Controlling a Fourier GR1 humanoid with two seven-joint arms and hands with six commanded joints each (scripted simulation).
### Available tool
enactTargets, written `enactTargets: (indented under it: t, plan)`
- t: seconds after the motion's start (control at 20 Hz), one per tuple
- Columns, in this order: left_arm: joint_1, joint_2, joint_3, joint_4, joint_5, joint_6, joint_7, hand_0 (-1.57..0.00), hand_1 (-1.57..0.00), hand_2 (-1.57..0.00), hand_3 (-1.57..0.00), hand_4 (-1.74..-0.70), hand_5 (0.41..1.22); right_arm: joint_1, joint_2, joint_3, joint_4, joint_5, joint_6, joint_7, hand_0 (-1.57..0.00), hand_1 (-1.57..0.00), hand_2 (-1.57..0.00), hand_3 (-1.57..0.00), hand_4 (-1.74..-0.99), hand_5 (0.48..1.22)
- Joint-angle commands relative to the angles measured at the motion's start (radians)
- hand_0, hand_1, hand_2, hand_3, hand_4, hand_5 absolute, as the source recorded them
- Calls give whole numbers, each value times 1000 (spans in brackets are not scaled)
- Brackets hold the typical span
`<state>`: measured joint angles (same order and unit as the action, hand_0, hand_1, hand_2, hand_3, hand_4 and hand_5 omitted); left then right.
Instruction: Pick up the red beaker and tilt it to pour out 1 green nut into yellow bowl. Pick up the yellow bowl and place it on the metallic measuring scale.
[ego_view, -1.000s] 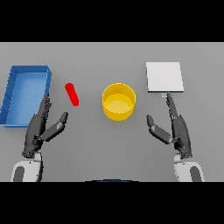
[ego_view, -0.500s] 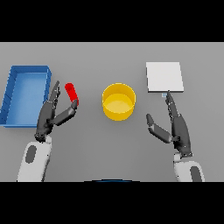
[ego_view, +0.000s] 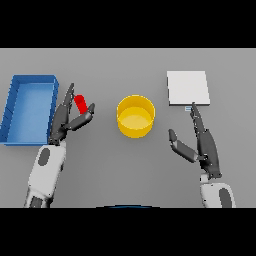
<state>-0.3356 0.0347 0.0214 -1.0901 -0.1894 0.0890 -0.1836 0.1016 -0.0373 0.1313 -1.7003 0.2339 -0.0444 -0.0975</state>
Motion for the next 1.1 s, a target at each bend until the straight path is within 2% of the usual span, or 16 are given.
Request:
enactTargets:
  t: [0.0, 0.15, 0.25, 0.3, 0.4, 0.45, 0.5, 0.55, 0.6, 0.65, 0.7, 0.75, 0.8, 0.85, 0.9, 1.05]
  plan:
    - [-18, -2, -1, 22, -8, 6, -3, 1, 1, 1, 1, -1230, 649, 9, 0, 3, -6, 5, -2, -2, 1, 1, 1, 1, -1247, 679]
    - [-67, -5, 2, 87, -29, 31, -30, 1, 1, 1, 1, -1256, 664, 17, 8, 9, -20, -11, 11, -1, 1, 1, 1, 1, -1264, 690]
    - [-107, -11, 9, 125, -32, 41, -28, 1, 1, 1, 1, -1260, 676, 25, -1, 1, -18, -10, 7, -22, 1, 1, 1, 1, -1266, 692]
    - [-119, -10, 10, 140, -33, 40, -35, 1, 1, 1, 1, -1262, 680, 7, -2, -5, -10, -16, 9, -5, 1, 1, 1, 1, -1262, 691]
    - [-142, -8, 20, 165, -32, 48, -48, 1, 1, 1, 1, -1271, 692, 21, 0, -2, -15, -17, 10, -22, 1, 1, 1, 1, -1265, 691]
    - [-147, -13, 28, 180, -28, 58, -75, 1, -24, -41, 1, -1297, 715, 14, -2, -6, -11, -10, 3, -8, 1, 1, 1, 1, -1259, 691]
    - [-159, -22, 36, 202, -27, 71, -97, -93, -141, -150, -47, -1324, 741, 16, 3, 0, -13, -3, -2, -17, 1, 1, 1, 1, -1255, 691]
    - [-164, -28, 50, 223, -21, 87, -107, -322, -364, -358, -218, -1355, 770, 20, 3, 2, -24, 7, -10, -17, 1, 1, 1, 1, -1252, 690]
    - [-173, -39, 53, 229, -23, 106, -93, -572, -606, -600, -421, -1424, 860, 19, -4, -3, -19, 1, -5, -21, 1, 1, 1, 1, -1247, 688]
    - [-178, -48, 51, 236, -29, 108, -111, -772, -799, -794, -584, -1480, 933, 13, -1, 4, -14, 9, -5, -17, 1, 1, 1, 1, -1245, 692]
    - [-183, -58, 47, 248, -40, 114, -149, -932, -953, -950, -761, -1529, 990, 3, 2, 10, -18, 19, -8, -2, 1, 1, 1, 1, -1241, 695]
    - [-190, -61, 57, 263, -34, 109, -175, -1060, -1077, -1074, -891, -1569, 1036, 8, 3, 6, -12, 10, -5, -11, 1, 1, 1, 1, -1240, 693]
    - [-187, -63, 59, 263, -29, 105, -191, -1162, -1176, -1173, -997, -1601, 1073, 9, 6, 2, -8, 2, -5, -11, 1, 1, 1, 1, -1233, 688]
    - [-181, -63, 61, 256, -26, 105, -190, -1244, -1255, -1253, -1111, -1572, 1103, 3, 3, -4, -10, -2, -7, -9, 1, 1, 1, 1, -1233, 686]
    - [-178, -59, 66, 254, -20, 100, -196, -1309, -1318, -1317, -1203, -1606, 1119, 3, 4, -6, -2, -7, -5, -11, 1, 1, 1, 1, -1232, 685]
    - [-189, -64, 82, 232, -44, 123, -148, -1437, -1441, -1441, -1383, -1672, 1128, -11, 4, -1, 8, 14, -14, -4, 1, 1, 1, 1, -1196, 673]
